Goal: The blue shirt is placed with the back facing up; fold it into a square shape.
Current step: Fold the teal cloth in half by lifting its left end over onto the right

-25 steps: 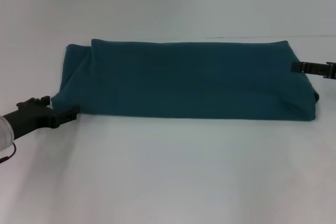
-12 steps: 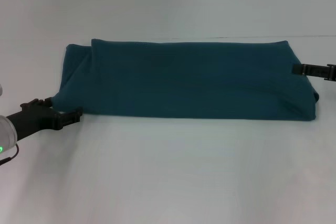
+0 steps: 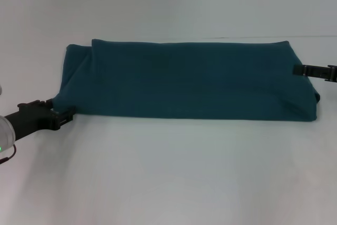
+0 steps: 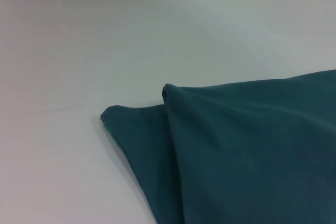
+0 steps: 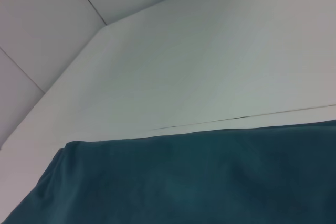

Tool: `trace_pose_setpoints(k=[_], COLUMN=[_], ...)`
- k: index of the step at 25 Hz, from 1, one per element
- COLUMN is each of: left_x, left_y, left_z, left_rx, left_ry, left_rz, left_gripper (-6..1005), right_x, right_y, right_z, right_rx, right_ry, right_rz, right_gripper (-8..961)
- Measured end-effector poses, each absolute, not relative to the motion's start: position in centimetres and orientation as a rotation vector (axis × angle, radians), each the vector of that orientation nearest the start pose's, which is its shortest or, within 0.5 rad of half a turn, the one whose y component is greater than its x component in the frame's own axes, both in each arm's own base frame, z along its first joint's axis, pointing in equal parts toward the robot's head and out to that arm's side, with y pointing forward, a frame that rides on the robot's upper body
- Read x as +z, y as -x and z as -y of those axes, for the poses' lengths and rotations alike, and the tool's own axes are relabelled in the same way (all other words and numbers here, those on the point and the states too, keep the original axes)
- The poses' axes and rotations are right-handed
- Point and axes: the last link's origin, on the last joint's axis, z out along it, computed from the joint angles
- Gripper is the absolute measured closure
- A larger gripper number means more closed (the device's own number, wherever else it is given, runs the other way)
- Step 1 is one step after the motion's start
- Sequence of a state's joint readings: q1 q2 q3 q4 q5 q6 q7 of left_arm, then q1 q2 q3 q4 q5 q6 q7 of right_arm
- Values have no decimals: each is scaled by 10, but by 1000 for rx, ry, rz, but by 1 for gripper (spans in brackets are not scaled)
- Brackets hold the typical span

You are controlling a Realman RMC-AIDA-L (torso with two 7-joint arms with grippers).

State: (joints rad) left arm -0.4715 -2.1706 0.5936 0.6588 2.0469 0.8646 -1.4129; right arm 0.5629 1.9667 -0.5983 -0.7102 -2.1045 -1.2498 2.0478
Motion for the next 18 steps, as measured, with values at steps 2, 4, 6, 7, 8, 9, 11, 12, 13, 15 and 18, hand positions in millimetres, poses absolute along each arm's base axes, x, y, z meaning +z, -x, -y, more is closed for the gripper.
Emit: trace_pose_setpoints(k=[2,4,6,7,8,9,11,12,13,15,18], left_x=[-1,-1,0,0,0,0,0,0,0,-1,-1], left_y=[347,347,348,348,348,347,347,347,346,346,346], left_z=[-360,-360,-361,-362,-363,-364,-366,-366,-368,-369,-369], left_rx=[-288,-288,-280,-277,-275,-272,-265,-264,-262,-262,-260], left_ry=[2083,2081,2067,2065,2064,2062,2057,2057,2056,2056,2055], left_rz=[922,923,922,921,920,919,916,916,916,915,915], left_gripper=[234,274,389,447,504,540,611,647,682,756,871], right_x=[76,75,75,74,74,74,75,75,75,75,75], right_y=[-310,-310,-311,-311,-311,-312,-312,-312,-313,-313,-314], right_z=[-386,-386,-386,-386,-386,-386,-385,-385,-385,-385,-384], right_rx=[583,583,582,582,582,581,580,580,580,580,576], right_ry=[2132,2129,2126,2126,2125,2125,2123,2123,2122,2121,2120], right_rz=[-1352,-1355,-1358,-1359,-1360,-1360,-1362,-1362,-1363,-1364,-1367], right_gripper=[129,130,131,131,132,132,133,136,139,144,153])
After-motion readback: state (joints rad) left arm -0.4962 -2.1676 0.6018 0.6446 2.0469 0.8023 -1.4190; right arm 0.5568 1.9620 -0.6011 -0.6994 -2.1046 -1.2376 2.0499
